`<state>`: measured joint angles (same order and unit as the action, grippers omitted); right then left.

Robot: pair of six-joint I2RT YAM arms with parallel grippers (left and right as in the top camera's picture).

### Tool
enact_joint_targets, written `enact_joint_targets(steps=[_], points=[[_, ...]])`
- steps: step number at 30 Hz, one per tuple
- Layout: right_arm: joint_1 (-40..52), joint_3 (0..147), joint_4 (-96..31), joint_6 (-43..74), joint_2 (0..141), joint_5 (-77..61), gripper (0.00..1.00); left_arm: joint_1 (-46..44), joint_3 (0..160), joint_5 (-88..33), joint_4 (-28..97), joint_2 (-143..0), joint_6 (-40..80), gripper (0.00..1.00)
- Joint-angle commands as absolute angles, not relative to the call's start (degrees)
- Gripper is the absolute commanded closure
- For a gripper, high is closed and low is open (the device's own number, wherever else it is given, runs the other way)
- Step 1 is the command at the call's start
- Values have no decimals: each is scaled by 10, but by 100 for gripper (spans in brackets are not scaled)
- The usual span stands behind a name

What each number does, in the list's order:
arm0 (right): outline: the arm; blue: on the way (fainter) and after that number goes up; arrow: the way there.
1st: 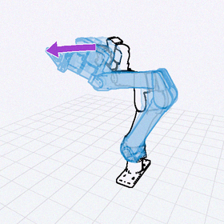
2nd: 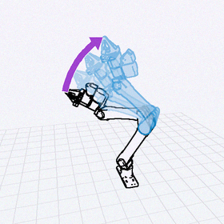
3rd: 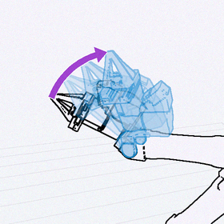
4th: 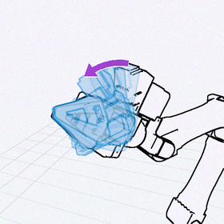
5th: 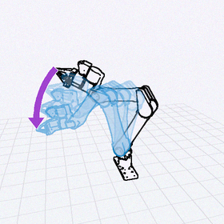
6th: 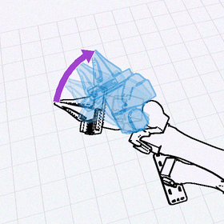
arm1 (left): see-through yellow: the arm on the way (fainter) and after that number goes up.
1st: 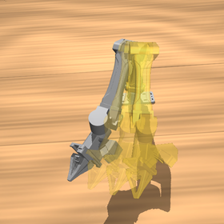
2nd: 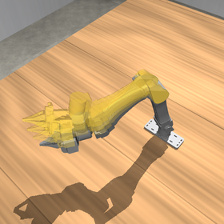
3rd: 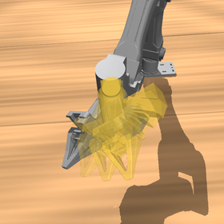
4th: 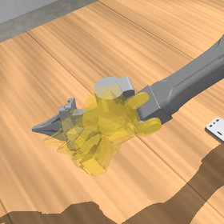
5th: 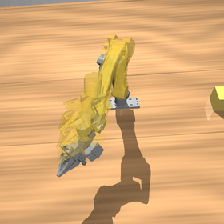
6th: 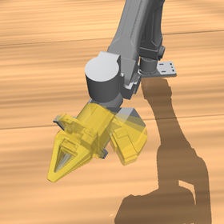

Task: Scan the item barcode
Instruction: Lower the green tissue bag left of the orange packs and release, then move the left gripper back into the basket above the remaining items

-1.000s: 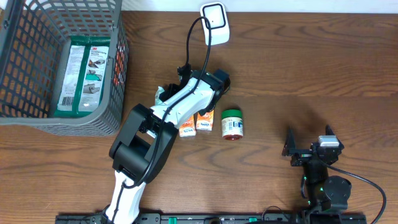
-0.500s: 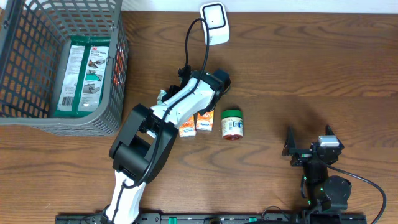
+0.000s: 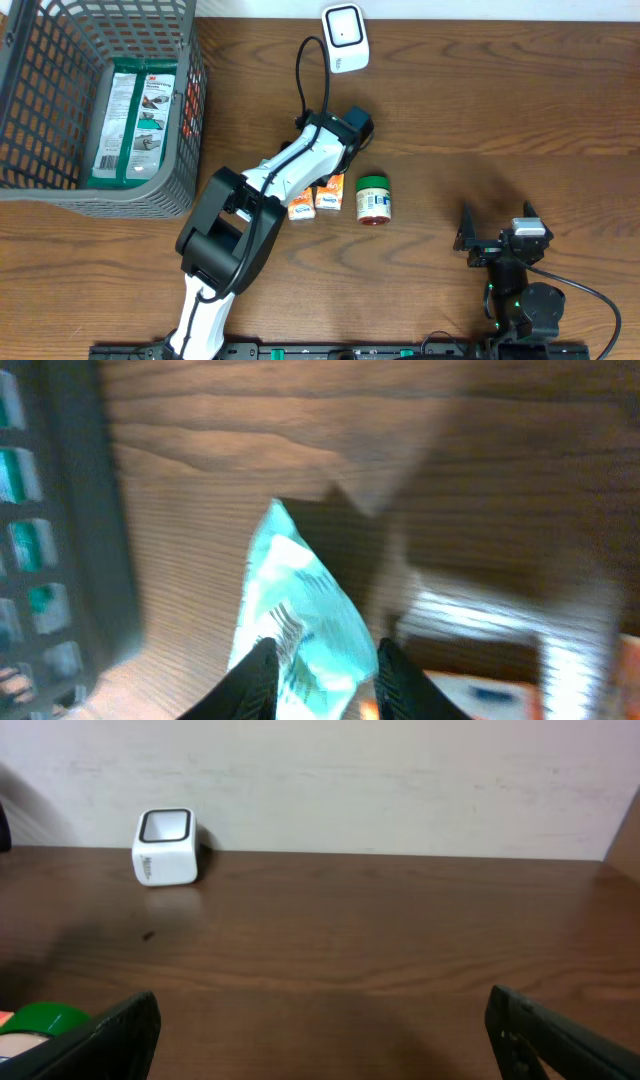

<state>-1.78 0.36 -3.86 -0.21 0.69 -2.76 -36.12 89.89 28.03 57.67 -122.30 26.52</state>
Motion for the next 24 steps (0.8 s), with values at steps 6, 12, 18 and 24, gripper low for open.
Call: enact_joint_targets(steps=[6,12,18,24], points=[[-10,3,-41,2,4,-24,1,-347,940,193,570,-1114,251,39],[-10,3,-41,2,4,-24,1,-298,940,176,569,-993,232,37],[-10,3,-41,2,4,-24,1,-197,940,139,569,-880,195,46],[-10,3,-41,2,4,-24,1,-80,940,134,574,-816,194,36]])
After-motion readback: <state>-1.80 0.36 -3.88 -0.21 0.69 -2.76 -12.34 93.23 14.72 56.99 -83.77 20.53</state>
